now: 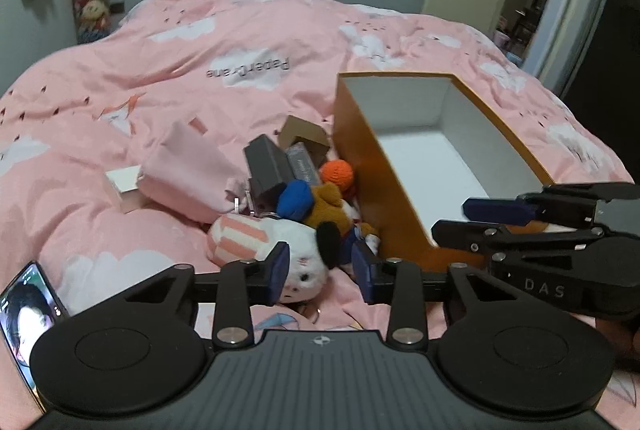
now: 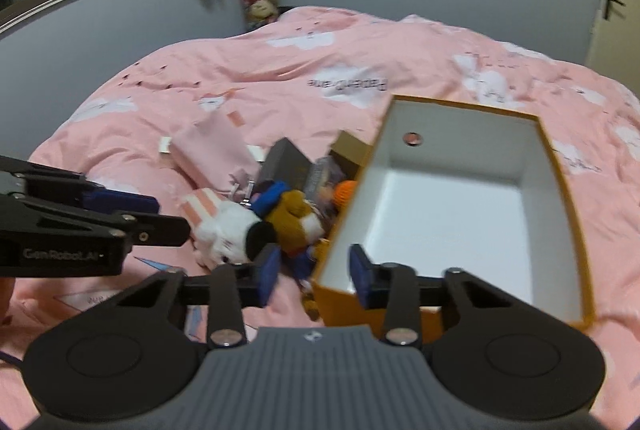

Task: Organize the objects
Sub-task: 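Move both tools toward the pile of items beside the open box, then grasp the white glasses case with the left tool while the right tool grasps the gold cube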

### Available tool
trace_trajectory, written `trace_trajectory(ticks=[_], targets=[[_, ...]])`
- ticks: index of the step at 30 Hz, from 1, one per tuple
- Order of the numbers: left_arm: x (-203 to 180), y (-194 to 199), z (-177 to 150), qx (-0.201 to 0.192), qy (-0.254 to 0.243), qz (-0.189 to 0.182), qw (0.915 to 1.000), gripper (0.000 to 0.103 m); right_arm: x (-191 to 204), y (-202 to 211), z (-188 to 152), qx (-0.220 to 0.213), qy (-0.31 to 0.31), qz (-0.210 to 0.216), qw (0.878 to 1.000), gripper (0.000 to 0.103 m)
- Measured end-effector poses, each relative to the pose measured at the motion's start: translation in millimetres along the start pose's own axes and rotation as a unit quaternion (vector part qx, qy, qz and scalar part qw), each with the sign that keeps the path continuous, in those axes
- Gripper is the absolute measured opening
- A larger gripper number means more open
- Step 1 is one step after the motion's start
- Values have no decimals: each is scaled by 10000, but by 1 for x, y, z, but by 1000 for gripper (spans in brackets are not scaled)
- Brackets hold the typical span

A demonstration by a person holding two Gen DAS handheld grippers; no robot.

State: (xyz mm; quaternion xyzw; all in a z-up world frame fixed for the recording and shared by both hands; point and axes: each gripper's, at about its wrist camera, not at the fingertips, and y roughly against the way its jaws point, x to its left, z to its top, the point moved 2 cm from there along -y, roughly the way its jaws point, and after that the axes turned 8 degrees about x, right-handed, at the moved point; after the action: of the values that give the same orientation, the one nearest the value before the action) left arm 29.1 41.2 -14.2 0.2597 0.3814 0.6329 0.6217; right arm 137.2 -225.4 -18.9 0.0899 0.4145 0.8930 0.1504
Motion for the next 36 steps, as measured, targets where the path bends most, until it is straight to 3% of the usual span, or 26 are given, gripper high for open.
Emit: trace_trajectory(ticks=[5, 12, 17, 20, 23, 27, 30, 36], targets=[[21, -6, 16, 80, 221, 210, 9995, 36, 8, -27, 26, 215, 213, 273, 9992, 29], [62, -21, 45, 174, 585, 462, 9971, 37, 20, -67, 61, 444, 457, 522, 9966, 29], [90, -31, 60, 218, 691, 795, 9942, 50, 24, -100, 82, 680, 495, 616, 9946, 30], [103, -38, 70, 291, 432, 939, 9942, 54, 26, -118, 91, 825, 527, 642, 9931, 30], [109, -45, 78, 491, -140, 1049, 9932, 54, 28, -135, 103, 964, 589, 610, 9917, 31], [121, -49, 91, 889, -857, 783, 9892, 54, 24, -155, 120, 1176, 564, 567, 9898, 31], [129, -55, 103, 1298, -1405, 581, 9798, 54, 19, -163, 134, 1227, 609, 447, 9896, 34], [138, -94, 108, 2223, -2592, 500, 9386, 58, 18, -173, 156, 1265, 1001, 375, 9862, 37]])
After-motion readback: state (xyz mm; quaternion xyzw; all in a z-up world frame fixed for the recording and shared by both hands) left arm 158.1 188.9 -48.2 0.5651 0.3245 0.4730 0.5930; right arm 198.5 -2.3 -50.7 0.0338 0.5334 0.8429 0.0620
